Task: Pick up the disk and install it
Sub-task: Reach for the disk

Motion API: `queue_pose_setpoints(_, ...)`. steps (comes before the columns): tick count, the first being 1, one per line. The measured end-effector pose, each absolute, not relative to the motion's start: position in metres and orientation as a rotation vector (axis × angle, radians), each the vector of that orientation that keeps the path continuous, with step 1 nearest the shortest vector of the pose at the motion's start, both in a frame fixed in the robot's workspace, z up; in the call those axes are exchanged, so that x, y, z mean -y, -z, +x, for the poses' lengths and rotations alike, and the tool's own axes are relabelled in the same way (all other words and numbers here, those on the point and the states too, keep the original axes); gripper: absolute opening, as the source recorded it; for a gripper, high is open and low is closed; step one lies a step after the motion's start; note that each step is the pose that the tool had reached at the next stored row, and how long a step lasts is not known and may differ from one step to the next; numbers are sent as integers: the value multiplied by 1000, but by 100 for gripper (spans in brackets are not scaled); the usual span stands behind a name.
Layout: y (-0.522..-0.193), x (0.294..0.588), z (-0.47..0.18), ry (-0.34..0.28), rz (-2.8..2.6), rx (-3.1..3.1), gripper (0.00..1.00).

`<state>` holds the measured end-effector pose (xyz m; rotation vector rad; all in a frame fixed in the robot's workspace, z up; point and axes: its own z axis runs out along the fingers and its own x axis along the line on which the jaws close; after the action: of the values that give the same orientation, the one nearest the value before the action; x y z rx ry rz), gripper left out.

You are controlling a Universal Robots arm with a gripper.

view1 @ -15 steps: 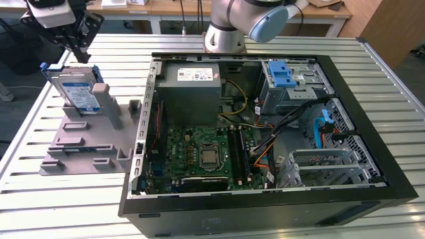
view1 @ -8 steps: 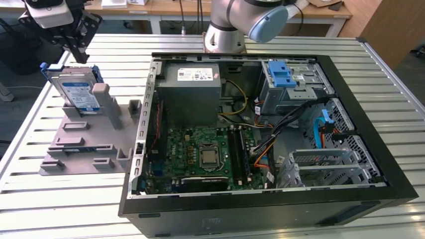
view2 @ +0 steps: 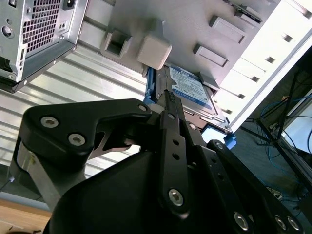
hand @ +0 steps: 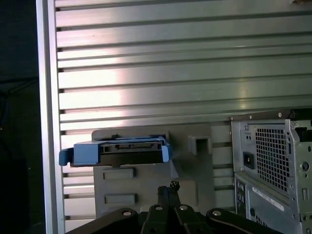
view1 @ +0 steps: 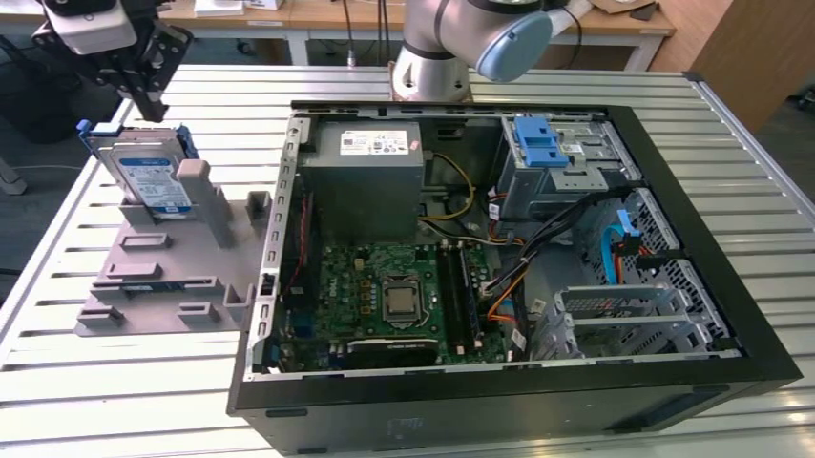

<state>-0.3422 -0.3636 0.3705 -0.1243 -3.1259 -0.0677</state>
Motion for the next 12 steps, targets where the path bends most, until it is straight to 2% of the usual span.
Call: queue_pose_setpoints(12,-370,364,-348,68,-124,3126,11)
